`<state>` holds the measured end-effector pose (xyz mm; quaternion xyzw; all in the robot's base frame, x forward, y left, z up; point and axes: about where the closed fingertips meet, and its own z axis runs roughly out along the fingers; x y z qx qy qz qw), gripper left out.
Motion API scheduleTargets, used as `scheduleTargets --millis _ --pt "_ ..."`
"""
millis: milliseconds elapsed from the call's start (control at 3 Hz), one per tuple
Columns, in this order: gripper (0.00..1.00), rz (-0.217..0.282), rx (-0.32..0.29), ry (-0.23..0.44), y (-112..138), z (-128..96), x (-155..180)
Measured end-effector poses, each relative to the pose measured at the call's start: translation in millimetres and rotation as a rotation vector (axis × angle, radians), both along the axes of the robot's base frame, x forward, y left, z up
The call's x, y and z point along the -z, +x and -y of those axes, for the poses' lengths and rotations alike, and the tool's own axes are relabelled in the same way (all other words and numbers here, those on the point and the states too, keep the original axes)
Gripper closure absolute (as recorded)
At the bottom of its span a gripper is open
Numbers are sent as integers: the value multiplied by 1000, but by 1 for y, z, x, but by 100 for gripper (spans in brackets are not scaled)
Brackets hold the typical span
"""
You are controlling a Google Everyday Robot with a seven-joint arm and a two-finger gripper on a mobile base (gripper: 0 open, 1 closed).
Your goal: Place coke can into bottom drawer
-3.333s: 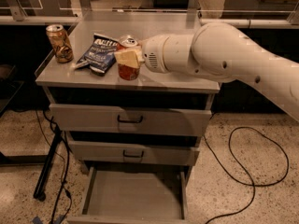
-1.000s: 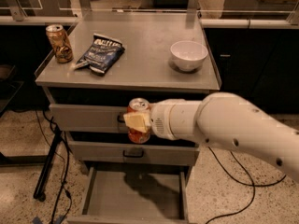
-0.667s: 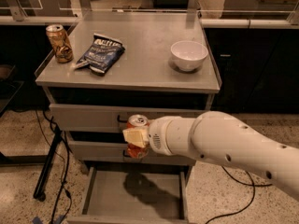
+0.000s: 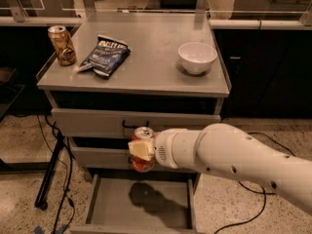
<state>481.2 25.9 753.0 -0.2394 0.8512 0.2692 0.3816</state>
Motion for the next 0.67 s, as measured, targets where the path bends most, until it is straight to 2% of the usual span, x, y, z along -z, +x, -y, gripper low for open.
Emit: scheduleTargets --millis 333,667 --pt "100 -59 82 12 4 6 74" --pt "100 -59 82 12 4 6 74"
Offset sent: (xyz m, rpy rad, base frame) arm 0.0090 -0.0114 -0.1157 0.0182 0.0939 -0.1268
